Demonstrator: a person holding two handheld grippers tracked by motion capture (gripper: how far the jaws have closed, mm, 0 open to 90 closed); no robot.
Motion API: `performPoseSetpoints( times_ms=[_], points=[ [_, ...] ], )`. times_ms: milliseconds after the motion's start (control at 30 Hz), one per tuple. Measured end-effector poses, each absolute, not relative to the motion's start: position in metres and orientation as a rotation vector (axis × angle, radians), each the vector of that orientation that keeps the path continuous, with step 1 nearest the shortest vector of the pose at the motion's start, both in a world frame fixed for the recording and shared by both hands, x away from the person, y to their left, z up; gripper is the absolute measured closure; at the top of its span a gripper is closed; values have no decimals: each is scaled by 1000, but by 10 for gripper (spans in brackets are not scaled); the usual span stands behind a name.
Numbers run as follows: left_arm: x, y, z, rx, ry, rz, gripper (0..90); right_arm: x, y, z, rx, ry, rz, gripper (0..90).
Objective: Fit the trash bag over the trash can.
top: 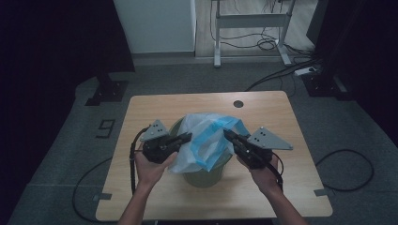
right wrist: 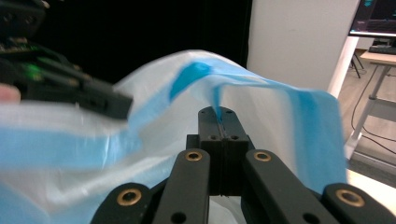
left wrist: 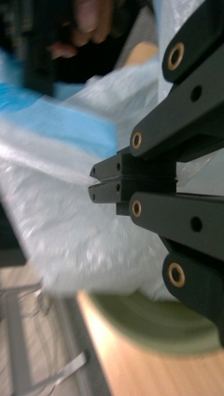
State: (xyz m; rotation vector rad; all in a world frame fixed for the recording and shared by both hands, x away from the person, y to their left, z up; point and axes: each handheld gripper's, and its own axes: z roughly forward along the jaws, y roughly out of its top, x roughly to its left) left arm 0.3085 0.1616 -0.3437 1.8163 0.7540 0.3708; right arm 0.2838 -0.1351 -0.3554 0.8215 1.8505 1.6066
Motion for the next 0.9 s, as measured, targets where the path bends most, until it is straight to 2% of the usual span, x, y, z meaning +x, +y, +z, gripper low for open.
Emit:
performPoseSetpoints(
  times_ms=[167,333,600,767,900],
  points=[
    [325,179,-348,1680,837,445,899,293,-144,-362,867,1859,1570,891],
    [341,194,-352,1576,895,457,899,308,-156,-365,908,1864,1529,890],
    [363,214,-338,1474,917,480,899,346,-172,-345,952,1789,1468,891],
    [349,223,-326,1449,855,495,899,343,-180,-329,934,1733,1505,890],
    [325,229,-334,1459,807,475,898,323,-188,-334,904,1729,1546,891]
  ],
)
